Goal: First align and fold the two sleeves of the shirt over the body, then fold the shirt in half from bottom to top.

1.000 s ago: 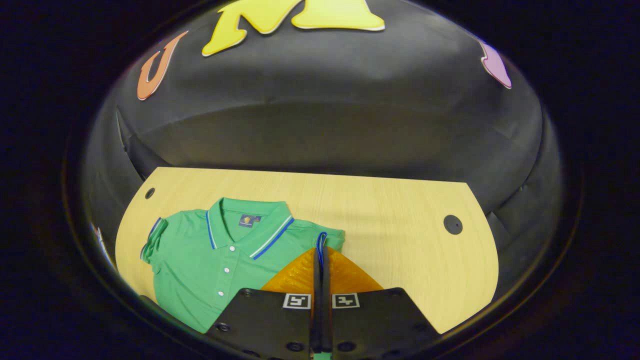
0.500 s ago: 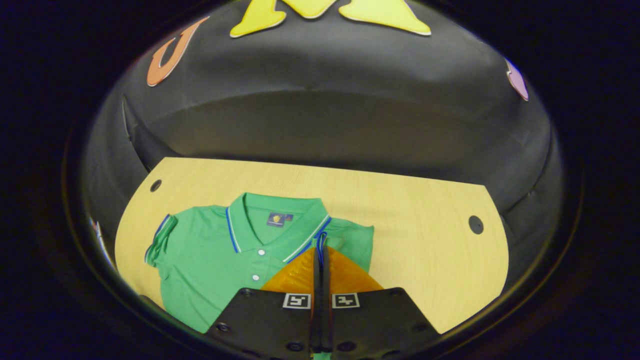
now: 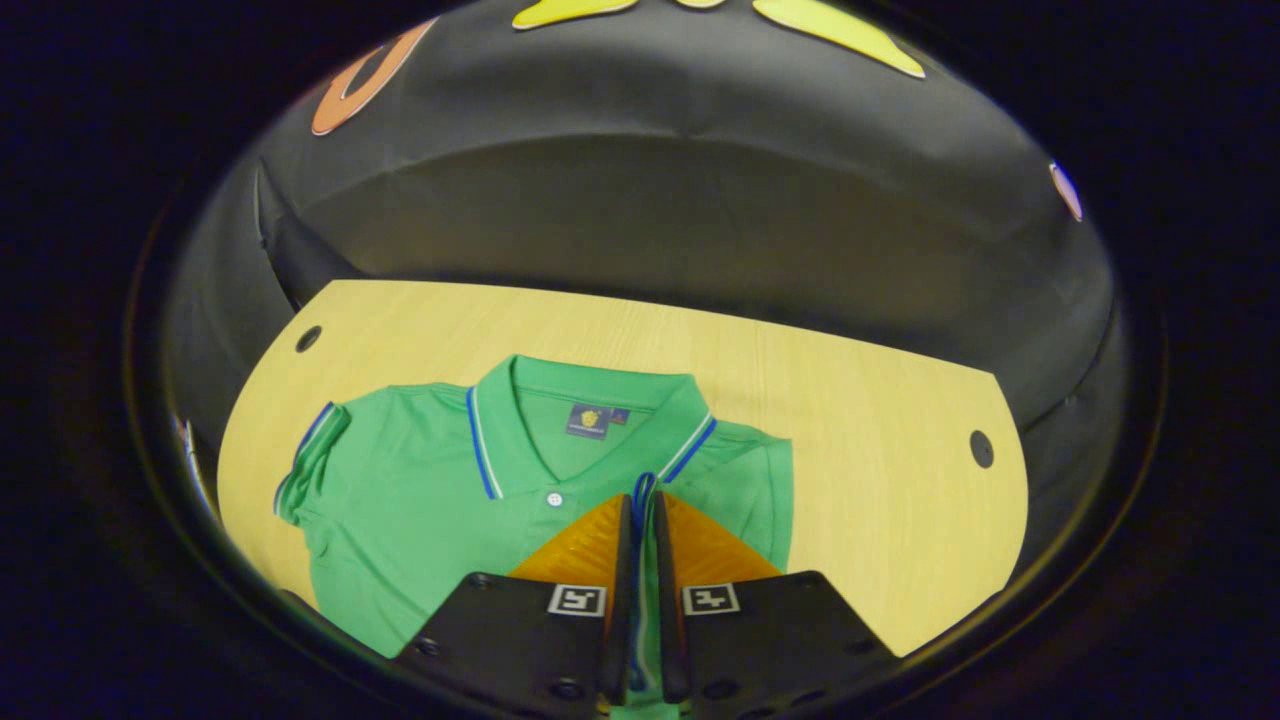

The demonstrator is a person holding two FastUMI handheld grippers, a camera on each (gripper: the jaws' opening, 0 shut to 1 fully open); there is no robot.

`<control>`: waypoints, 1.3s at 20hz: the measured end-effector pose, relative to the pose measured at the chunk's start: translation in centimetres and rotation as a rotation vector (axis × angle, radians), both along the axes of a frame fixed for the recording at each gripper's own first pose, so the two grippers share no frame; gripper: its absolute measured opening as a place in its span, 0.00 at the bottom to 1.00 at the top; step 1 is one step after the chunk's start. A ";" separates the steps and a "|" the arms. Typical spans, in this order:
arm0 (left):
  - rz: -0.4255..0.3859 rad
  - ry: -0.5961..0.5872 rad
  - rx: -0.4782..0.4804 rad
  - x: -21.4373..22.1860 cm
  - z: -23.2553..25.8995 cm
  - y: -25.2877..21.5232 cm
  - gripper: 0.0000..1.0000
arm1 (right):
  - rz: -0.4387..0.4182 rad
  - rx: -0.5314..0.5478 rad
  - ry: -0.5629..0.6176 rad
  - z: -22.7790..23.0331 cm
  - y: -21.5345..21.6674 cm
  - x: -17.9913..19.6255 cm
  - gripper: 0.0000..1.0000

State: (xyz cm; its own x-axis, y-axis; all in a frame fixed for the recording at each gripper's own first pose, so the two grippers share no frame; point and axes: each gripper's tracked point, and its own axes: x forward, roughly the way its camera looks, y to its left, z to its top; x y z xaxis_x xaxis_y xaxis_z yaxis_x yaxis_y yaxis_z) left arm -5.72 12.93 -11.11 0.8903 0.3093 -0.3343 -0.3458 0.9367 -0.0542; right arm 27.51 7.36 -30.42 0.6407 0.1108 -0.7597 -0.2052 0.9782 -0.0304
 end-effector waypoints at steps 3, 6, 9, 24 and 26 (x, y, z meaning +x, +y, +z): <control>-0.026 -0.024 -0.021 0.7 0.8 -0.4 0.99 | 0.029 -0.008 -0.037 1.3 0.4 -0.1 0.31; -0.072 -0.041 -0.013 1.8 1.2 -0.6 0.99 | 0.016 0.031 -0.071 3.7 0.5 -0.9 0.56; -0.123 -0.056 -0.017 2.9 1.2 -0.9 0.99 | -0.006 0.057 -0.122 6.9 -0.4 -2.6 0.61; -0.369 -0.033 -0.143 11.2 -4.5 -4.6 0.98 | -0.105 0.018 -0.336 19.8 -13.5 -18.1 0.96; -0.376 -0.004 -0.165 12.6 -6.1 -4.9 0.98 | -0.111 -0.005 -0.328 19.5 -15.1 -21.1 0.96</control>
State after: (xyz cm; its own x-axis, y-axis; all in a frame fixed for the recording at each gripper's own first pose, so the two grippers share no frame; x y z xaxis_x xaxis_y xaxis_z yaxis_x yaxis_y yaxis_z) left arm 6.84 8.03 -17.23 0.9326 -0.0954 -0.3480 0.0195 0.9764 -0.2153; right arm 6.44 -7.70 -10.95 0.8588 0.0236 -0.5117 -0.0759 0.9938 -0.0815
